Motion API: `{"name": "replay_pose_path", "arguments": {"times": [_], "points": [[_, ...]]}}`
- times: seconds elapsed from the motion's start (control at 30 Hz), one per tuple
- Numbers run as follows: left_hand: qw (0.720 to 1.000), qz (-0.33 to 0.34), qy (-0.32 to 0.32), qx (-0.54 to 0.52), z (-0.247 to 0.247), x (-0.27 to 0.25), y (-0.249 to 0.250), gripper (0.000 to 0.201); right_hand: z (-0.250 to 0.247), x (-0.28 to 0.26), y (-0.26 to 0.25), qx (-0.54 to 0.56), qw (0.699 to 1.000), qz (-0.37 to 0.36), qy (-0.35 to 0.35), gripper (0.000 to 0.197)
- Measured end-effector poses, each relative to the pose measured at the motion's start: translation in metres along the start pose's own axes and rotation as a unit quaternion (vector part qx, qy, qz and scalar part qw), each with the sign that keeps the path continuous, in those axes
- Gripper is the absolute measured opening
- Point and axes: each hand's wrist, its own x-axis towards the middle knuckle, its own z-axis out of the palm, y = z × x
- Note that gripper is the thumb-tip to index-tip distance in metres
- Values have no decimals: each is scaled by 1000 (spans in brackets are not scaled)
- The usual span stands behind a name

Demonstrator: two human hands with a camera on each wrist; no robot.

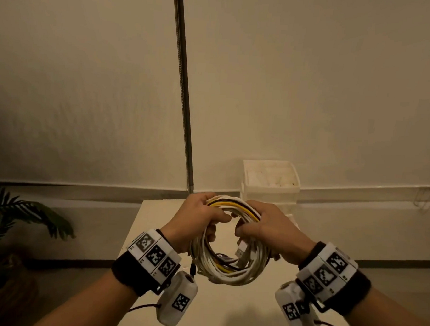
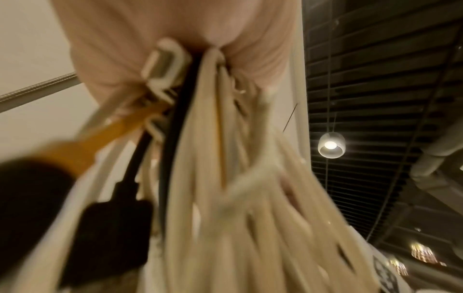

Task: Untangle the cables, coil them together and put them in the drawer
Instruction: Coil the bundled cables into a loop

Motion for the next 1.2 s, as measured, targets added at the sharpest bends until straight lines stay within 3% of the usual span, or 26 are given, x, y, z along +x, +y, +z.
{"name": "replay_pose_path", "arguments": {"times": [0.17,0.27,0.4,0.47,0.63,0.77,0.97,1.07,1.2], "points": [[999,32,-8,-17,4,5,2,16,7,-1,3,23,996,-15,82,14],[996,49,-51,-63,2,7,9,14,5,3,2,33,990,-31,134,16],[976,4,-125,-178,-5,2,-11,49,-4,7,2,71,982,-10,175,11],[966,-9,-98,-240,5,-3,-28,52,-5,11,7,83,980,11,180,10],[928,-16,90,-361,41,-14,-56,47,8,16,24,160,961,81,209,17],[910,-77,174,-369,54,-13,-61,23,29,13,41,215,946,139,200,22],[911,-84,85,-396,40,-17,-87,56,36,5,49,218,944,148,197,10],[906,-65,40,-416,34,-17,-96,49,40,1,46,195,952,135,193,8],[897,-50,56,-435,34,-16,-99,38,46,-3,52,188,950,151,200,13]]}}
